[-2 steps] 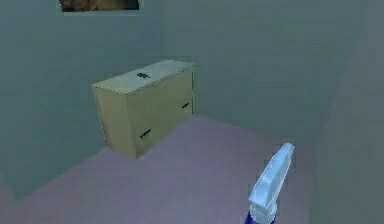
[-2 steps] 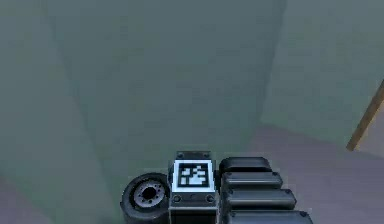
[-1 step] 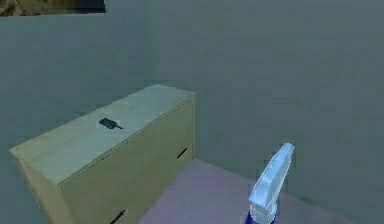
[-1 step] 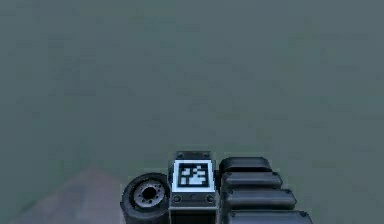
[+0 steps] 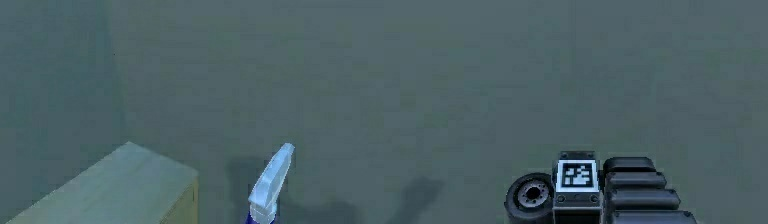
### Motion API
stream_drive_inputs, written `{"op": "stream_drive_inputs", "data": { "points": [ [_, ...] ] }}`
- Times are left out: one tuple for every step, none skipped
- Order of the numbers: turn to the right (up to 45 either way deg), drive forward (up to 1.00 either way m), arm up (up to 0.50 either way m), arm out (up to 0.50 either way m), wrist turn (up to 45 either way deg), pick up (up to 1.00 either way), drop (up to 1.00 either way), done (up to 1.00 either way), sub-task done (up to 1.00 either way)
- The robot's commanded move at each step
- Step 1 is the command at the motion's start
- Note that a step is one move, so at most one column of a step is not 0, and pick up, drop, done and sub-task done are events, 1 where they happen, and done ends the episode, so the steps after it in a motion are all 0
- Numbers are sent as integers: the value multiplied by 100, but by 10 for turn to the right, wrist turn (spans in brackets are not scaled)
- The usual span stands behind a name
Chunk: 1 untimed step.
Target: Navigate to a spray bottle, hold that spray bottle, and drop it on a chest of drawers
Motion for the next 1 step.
{"op": "stream_drive_inputs", "data": {
  "points": [
    [450,0,0,0,0,0,0,0,0]
  ]
}}
